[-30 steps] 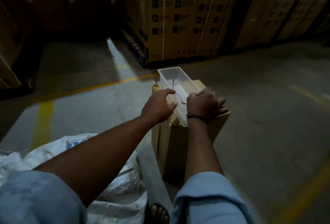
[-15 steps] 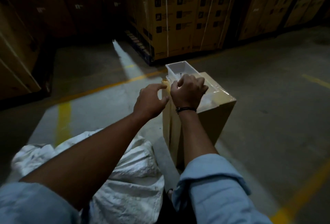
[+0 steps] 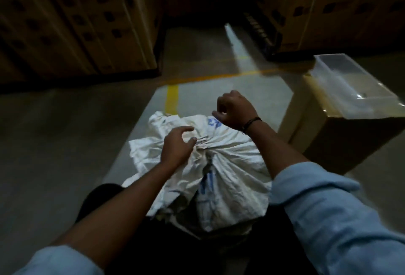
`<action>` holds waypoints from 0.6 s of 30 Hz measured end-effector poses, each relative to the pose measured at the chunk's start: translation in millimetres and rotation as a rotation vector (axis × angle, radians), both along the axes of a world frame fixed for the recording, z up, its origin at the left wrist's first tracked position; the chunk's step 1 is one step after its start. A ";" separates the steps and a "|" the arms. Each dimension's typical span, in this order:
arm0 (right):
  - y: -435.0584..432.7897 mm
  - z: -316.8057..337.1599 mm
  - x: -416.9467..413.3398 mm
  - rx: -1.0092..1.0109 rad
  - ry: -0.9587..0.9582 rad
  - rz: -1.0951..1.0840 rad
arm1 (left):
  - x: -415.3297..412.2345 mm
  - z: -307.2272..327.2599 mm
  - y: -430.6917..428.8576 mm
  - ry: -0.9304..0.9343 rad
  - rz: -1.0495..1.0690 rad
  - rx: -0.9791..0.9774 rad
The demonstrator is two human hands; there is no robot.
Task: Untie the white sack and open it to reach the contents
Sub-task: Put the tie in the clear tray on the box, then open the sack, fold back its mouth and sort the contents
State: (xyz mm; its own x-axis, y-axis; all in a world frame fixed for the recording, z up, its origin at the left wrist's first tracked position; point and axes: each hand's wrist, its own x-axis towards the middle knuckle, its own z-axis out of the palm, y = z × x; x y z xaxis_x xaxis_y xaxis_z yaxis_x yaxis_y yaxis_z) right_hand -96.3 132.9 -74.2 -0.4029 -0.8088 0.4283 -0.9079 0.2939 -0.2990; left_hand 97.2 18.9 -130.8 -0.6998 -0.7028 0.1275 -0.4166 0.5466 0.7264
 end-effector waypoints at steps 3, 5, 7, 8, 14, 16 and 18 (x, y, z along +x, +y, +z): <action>-18.0 -5.3 45.1 0.206 0.022 0.168 | 31.4 -14.8 -9.1 0.020 0.022 0.011; -28.6 -10.5 69.9 0.325 0.007 0.280 | 43.4 -22.2 -14.5 0.035 0.042 0.025; -37.3 -21.1 89.2 0.471 -0.093 0.364 | 50.8 -27.5 -19.2 0.035 0.068 0.066; -41.2 -27.7 96.7 0.559 -0.140 0.378 | 53.0 -29.7 -22.1 0.033 0.079 0.096; -56.9 -52.7 102.3 0.939 0.172 0.238 | 59.0 -31.8 -32.2 0.055 0.166 0.230; -57.4 -59.2 92.0 1.000 0.199 0.210 | 58.5 -30.4 -32.0 0.074 0.171 0.242; -55.3 -68.1 85.4 1.024 0.197 0.198 | 57.0 -29.6 -30.6 0.082 0.174 0.239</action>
